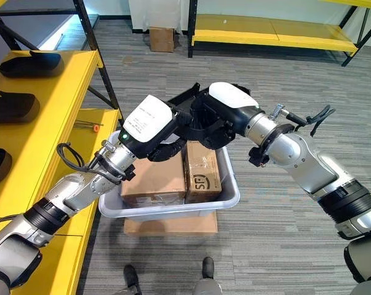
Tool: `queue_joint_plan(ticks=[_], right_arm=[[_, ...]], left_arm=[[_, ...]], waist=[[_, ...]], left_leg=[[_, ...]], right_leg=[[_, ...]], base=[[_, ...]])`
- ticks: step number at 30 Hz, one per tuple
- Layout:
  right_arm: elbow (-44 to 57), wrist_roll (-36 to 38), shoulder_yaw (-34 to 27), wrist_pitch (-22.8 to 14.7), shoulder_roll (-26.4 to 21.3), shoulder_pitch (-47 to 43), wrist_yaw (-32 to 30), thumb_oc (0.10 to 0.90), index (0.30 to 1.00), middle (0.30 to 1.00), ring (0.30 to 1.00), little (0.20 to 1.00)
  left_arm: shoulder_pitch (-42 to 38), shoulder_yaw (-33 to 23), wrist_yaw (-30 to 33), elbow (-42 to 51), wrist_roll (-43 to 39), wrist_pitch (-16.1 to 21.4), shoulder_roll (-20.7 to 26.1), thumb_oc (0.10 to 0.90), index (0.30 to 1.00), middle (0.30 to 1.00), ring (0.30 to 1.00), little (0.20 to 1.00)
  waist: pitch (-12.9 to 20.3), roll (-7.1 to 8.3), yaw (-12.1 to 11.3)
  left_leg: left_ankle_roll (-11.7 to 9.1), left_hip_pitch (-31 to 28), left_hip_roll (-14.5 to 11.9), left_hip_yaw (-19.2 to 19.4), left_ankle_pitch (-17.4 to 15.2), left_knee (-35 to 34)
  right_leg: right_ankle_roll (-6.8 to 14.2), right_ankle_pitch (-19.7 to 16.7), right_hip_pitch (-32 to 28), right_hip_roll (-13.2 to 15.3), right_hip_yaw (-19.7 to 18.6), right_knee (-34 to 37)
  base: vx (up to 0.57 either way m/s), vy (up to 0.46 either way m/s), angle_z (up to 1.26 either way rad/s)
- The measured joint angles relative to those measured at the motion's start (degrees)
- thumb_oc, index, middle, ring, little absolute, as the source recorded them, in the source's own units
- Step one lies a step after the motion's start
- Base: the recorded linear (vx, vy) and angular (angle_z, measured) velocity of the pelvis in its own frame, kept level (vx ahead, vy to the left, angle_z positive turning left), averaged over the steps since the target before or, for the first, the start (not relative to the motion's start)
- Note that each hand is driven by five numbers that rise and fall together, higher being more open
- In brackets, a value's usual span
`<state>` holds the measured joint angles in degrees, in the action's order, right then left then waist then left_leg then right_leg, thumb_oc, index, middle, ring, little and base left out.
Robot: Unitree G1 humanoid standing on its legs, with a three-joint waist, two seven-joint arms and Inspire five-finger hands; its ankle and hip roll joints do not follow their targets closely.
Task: Move parts from the plastic box to the shelf.
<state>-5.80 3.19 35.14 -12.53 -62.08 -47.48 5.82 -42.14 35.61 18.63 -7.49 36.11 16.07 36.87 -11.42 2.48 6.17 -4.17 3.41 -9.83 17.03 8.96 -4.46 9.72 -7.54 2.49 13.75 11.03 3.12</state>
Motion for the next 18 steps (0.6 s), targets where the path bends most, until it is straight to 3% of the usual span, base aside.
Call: queue_joint_plan(ticks=[11,12,13,14,18], right_arm=[[0.0,-0.3,0.0,0.0,0.1,0.0,0.0,0.400,0.300,0.300,0.300,0.300],[0.0,-0.3,0.0,0.0,0.1,0.0,0.0,0.486,0.421,0.421,0.421,0.421],[0.0,-0.3,0.0,0.0,0.3,0.0,0.0,0.645,0.643,0.643,0.643,0.643],[-0.1,-0.3,0.0,0.1,0.6,0.0,0.0,0.900,1.000,1.000,1.000,1.000],[0.0,0.4,-0.8,0.1,2.0,0.1,-0.1,0.900,1.000,1.000,1.000,1.000]], left_arm=[[0.0,0.0,0.0,-0.1,0.0,0.0,0.0,0.400,0.300,0.300,0.300,0.300],[0.0,0.0,0.0,-0.1,0.0,0.0,0.0,0.400,0.300,0.300,0.300,0.300],[0.0,0.0,0.0,-0.1,0.0,0.0,0.0,0.400,0.300,0.300,0.300,0.300],[0.1,-0.1,-0.1,-0.3,0.0,0.1,0.0,0.400,0.300,0.300,0.300,0.300],[0.9,0.0,-0.4,-1.2,0.0,-0.3,0.0,0.400,0.300,0.300,0.300,0.300]], waist=[[0.0,0.00,0.1],[0.0,0.00,0.1],[0.0,-0.01,0.1],[0.0,-0.02,0.1],[0.0,-0.02,0.2]], left_leg=[[0.0,-0.2,0.0,0.1,0.0,0.0],[0.0,-0.2,0.0,0.1,0.0,0.0],[0.0,-0.3,0.0,0.1,0.0,0.0],[0.0,-0.3,0.0,0.2,0.0,0.0],[0.0,-0.5,-0.1,0.4,0.0,0.0]], right_leg=[[-0.1,-0.1,0.0,-0.1,-0.3,0.0],[-0.1,-0.1,0.0,-0.1,-0.3,0.0],[-0.1,-0.1,0.0,-0.1,-0.3,0.0],[-0.1,-0.1,0.0,-0.1,-0.4,0.0],[-0.1,-0.1,0.0,-0.1,-0.6,0.0]], base=[[0.00,0.000,0.00],[0.00,0.000,0.00],[0.00,0.000,0.00],[0.00,0.000,0.00],[0.00,0.002,-0.01]])
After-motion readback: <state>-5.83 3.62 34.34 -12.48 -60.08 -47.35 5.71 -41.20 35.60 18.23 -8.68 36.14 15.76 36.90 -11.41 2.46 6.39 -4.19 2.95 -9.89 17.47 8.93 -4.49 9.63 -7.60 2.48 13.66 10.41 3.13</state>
